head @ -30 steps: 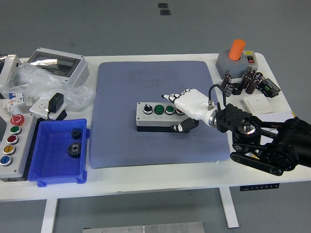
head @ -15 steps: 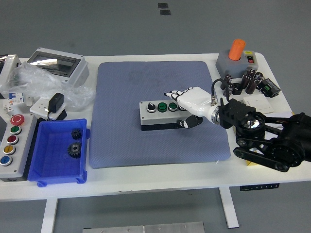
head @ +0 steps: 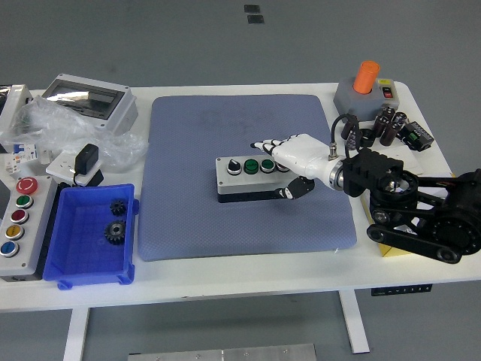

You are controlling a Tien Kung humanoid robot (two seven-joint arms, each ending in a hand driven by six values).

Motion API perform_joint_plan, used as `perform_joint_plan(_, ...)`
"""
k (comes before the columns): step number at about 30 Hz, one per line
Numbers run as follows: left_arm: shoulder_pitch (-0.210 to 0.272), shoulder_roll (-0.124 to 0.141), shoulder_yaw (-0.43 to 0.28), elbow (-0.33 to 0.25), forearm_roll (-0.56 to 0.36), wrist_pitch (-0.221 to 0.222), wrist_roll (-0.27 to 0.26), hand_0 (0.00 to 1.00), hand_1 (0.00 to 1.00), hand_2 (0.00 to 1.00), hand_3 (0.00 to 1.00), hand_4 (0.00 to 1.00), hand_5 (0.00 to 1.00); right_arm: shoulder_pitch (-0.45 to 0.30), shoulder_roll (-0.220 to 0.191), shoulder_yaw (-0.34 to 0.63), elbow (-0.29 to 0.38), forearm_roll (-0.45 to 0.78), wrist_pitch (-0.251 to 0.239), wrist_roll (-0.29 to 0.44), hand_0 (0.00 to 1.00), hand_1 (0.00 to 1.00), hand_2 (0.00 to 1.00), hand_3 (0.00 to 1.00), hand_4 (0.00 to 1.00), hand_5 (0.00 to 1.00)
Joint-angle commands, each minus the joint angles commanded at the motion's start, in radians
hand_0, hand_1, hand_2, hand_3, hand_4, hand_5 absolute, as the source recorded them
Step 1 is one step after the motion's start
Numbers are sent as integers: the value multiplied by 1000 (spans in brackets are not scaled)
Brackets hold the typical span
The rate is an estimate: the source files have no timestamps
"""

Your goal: Pick up the button,place it on the desk,press the button,press the button

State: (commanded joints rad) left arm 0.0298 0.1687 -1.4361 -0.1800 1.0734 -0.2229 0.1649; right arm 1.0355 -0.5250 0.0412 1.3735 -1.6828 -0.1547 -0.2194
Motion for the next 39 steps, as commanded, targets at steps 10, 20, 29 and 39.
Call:
perform_joint_plan(10, 7, 0, -2, 0, -4, 23, -11, 695, 677, 572, 611, 583, 68, 11, -97, 88, 127, 107, 89, -169, 795, 790, 998, 998, 771, 41)
perform_joint_plan(20, 6, 1, -10, 0, 5, 24, 4, 701, 681, 573, 614, 596, 71, 39, -79, 123, 166, 291, 361, -426, 373, 306, 233, 998, 234, 2)
perform_joint_plan(29, 8, 0, -17, 0, 10, 23, 34, 701, 681, 573, 614, 604, 67, 51, -71, 124, 164, 314, 430, -426, 346, 282, 237, 998, 176, 2)
perform_joint_plan(39, 8, -3, -23, 0, 17, 20, 51, 703, 682, 571, 608, 615, 65, 50, -66, 141, 153, 314, 402, -426, 321, 264, 238, 998, 200, 2)
